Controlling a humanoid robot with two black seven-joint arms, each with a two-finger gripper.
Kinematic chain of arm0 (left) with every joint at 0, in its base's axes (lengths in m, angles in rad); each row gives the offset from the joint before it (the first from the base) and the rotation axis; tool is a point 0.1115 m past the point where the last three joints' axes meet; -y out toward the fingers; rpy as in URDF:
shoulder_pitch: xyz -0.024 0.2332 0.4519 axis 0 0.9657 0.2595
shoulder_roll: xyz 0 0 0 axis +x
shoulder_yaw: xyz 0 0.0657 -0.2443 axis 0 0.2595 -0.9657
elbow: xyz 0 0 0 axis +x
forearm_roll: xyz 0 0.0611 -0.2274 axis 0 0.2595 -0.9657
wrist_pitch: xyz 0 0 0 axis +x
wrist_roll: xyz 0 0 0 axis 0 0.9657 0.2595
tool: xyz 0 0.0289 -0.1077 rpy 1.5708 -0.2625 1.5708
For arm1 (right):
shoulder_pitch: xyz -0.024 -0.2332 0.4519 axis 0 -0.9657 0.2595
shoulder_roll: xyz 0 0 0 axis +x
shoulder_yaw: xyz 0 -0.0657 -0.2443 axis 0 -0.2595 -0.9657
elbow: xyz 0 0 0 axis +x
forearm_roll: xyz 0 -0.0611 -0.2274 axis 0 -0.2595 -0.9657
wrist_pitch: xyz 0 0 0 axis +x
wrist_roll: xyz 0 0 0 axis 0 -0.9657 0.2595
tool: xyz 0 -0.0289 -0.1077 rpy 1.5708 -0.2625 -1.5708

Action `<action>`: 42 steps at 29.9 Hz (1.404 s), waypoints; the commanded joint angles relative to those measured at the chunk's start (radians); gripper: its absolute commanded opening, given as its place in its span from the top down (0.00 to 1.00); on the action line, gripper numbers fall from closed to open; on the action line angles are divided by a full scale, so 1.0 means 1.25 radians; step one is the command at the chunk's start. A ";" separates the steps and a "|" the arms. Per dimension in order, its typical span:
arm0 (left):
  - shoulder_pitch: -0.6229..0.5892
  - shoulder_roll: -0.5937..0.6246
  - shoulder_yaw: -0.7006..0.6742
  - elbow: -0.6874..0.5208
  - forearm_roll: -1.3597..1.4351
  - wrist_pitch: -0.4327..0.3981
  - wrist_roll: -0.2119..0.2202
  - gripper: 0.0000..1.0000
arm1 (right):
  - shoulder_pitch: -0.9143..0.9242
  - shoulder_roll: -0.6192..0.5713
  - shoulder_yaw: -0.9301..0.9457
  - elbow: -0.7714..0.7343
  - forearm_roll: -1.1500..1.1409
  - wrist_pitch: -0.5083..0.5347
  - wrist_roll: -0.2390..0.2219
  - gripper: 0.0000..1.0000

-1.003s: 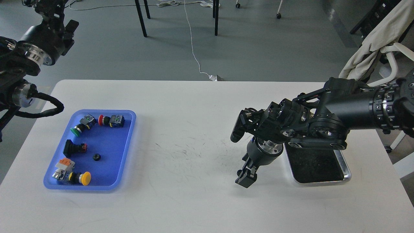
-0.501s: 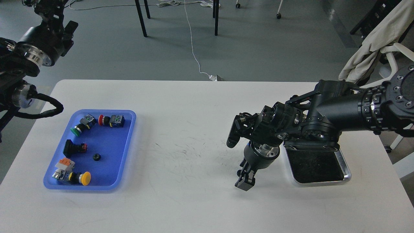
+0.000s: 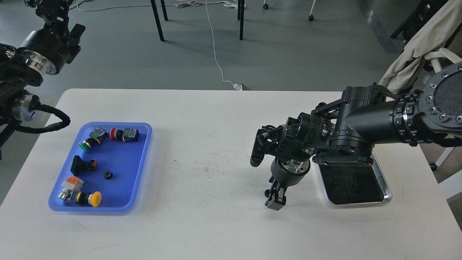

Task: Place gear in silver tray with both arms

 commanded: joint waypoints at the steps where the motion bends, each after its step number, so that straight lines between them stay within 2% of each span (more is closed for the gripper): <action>1: 0.000 0.003 -0.001 0.000 0.000 -0.001 0.000 0.02 | 0.006 0.003 -0.007 -0.002 -0.008 0.001 0.005 0.28; 6: 0.000 0.004 -0.001 -0.001 -0.011 -0.001 0.000 0.02 | 0.018 0.003 -0.009 -0.001 -0.010 0.001 0.010 0.29; 11: 0.000 0.004 -0.001 0.000 -0.011 -0.001 0.000 0.02 | 0.018 0.003 -0.018 -0.001 -0.011 0.001 0.017 0.36; 21: 0.005 0.005 -0.001 -0.001 -0.012 -0.001 0.000 0.02 | 0.005 0.003 -0.031 -0.032 -0.011 0.001 0.020 0.38; 42: 0.012 0.010 -0.001 -0.001 -0.011 -0.002 0.000 0.02 | 0.034 0.003 -0.031 -0.013 0.023 0.001 0.022 0.38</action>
